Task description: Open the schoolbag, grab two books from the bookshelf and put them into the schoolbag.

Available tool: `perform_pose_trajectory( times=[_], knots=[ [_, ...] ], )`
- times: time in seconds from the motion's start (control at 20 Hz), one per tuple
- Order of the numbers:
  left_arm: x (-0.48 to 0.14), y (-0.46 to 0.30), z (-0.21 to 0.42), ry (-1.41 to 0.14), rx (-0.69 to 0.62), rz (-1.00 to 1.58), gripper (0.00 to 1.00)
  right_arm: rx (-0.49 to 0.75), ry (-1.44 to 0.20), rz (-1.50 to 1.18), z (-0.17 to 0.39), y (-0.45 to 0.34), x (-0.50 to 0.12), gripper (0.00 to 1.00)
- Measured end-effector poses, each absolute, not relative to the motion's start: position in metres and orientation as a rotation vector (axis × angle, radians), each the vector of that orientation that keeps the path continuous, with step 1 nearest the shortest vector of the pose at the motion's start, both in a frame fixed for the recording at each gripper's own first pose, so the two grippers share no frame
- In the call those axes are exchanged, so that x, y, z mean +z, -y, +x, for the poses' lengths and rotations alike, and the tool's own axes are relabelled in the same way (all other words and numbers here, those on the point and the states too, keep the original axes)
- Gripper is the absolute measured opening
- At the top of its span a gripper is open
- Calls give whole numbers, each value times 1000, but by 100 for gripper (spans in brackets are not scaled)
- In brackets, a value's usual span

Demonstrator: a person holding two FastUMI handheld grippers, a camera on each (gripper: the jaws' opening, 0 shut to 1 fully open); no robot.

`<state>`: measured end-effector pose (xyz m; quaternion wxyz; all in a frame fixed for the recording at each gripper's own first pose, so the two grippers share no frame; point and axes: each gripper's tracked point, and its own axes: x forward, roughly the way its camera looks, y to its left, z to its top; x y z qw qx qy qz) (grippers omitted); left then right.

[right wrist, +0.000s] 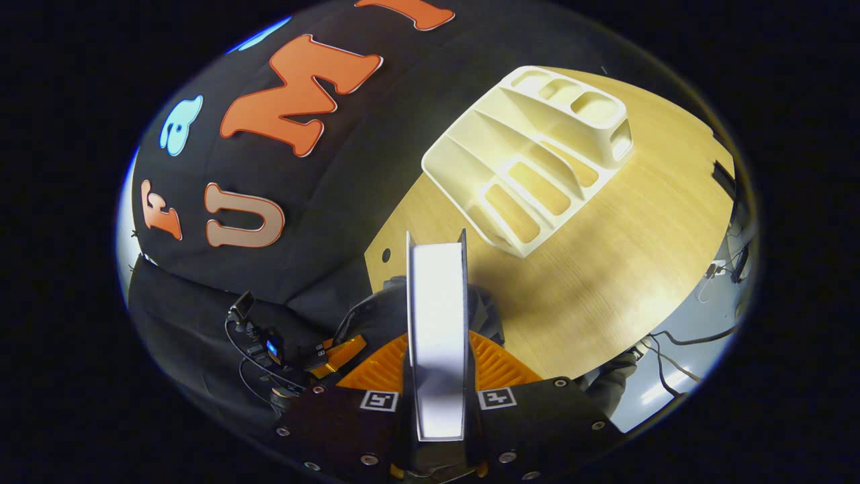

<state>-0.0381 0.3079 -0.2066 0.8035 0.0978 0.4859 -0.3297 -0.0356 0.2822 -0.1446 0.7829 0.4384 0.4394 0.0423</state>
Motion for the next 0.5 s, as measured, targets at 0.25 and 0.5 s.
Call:
perform_pose_trajectory(
  times=[0.25, 0.5],
  knots=[
    [-189, -307, -32, -998, -677, 154, 5, 182, -953, 986, -23, -315, -160, 28],
    [-178, -309, -26, -972, -654, 117, 7, 238, -997, 997, -20, -352, -185, 28]
  ],
)
